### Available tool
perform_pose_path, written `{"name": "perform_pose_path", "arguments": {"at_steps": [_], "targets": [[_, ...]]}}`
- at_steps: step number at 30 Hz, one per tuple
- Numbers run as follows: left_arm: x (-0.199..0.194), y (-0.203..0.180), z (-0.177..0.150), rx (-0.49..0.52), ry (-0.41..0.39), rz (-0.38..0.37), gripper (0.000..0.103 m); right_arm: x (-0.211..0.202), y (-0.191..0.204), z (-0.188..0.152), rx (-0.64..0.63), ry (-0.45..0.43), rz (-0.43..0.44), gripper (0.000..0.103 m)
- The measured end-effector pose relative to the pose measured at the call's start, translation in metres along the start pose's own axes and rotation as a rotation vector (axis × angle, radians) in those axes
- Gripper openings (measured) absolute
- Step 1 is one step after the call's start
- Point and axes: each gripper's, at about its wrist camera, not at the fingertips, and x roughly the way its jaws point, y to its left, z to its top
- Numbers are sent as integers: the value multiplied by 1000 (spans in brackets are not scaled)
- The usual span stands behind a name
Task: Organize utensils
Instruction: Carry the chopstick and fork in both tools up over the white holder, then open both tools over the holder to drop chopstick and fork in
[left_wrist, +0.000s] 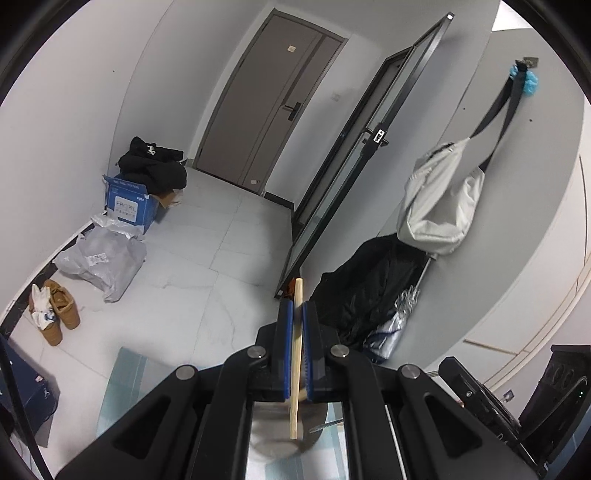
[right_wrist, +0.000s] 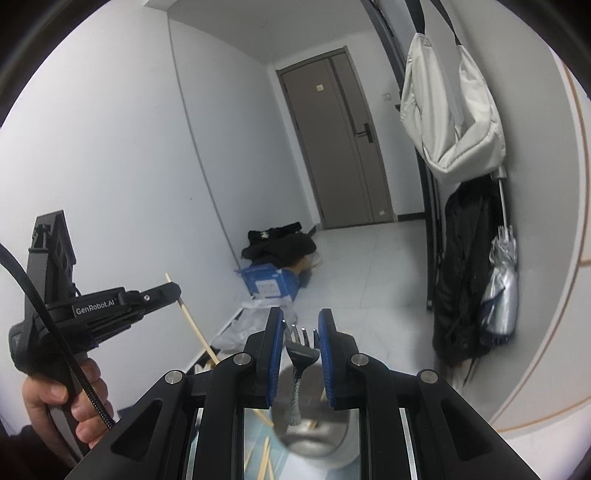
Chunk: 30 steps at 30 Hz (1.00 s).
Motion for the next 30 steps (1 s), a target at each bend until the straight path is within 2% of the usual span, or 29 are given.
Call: {"name": "perform_pose_path", "arguments": {"at_steps": [4,11,19,24,30], "targets": [[18,6,7,-4,-1,-6,2,23,-5,15,-4,3,-7,18],[48,15,7,40,8,-13,2,64,-13,20,-12,32,-18,18],[50,16,-7,125,14,-64,2,89,-19,2,0,97,-30,18],[48,13,-12,166,16,-62,2,95,-15,-10,0,126,-26,18],[54,12,-15,181,56,-67,2,105,-9,-21,-23,163,-20,18]]}}
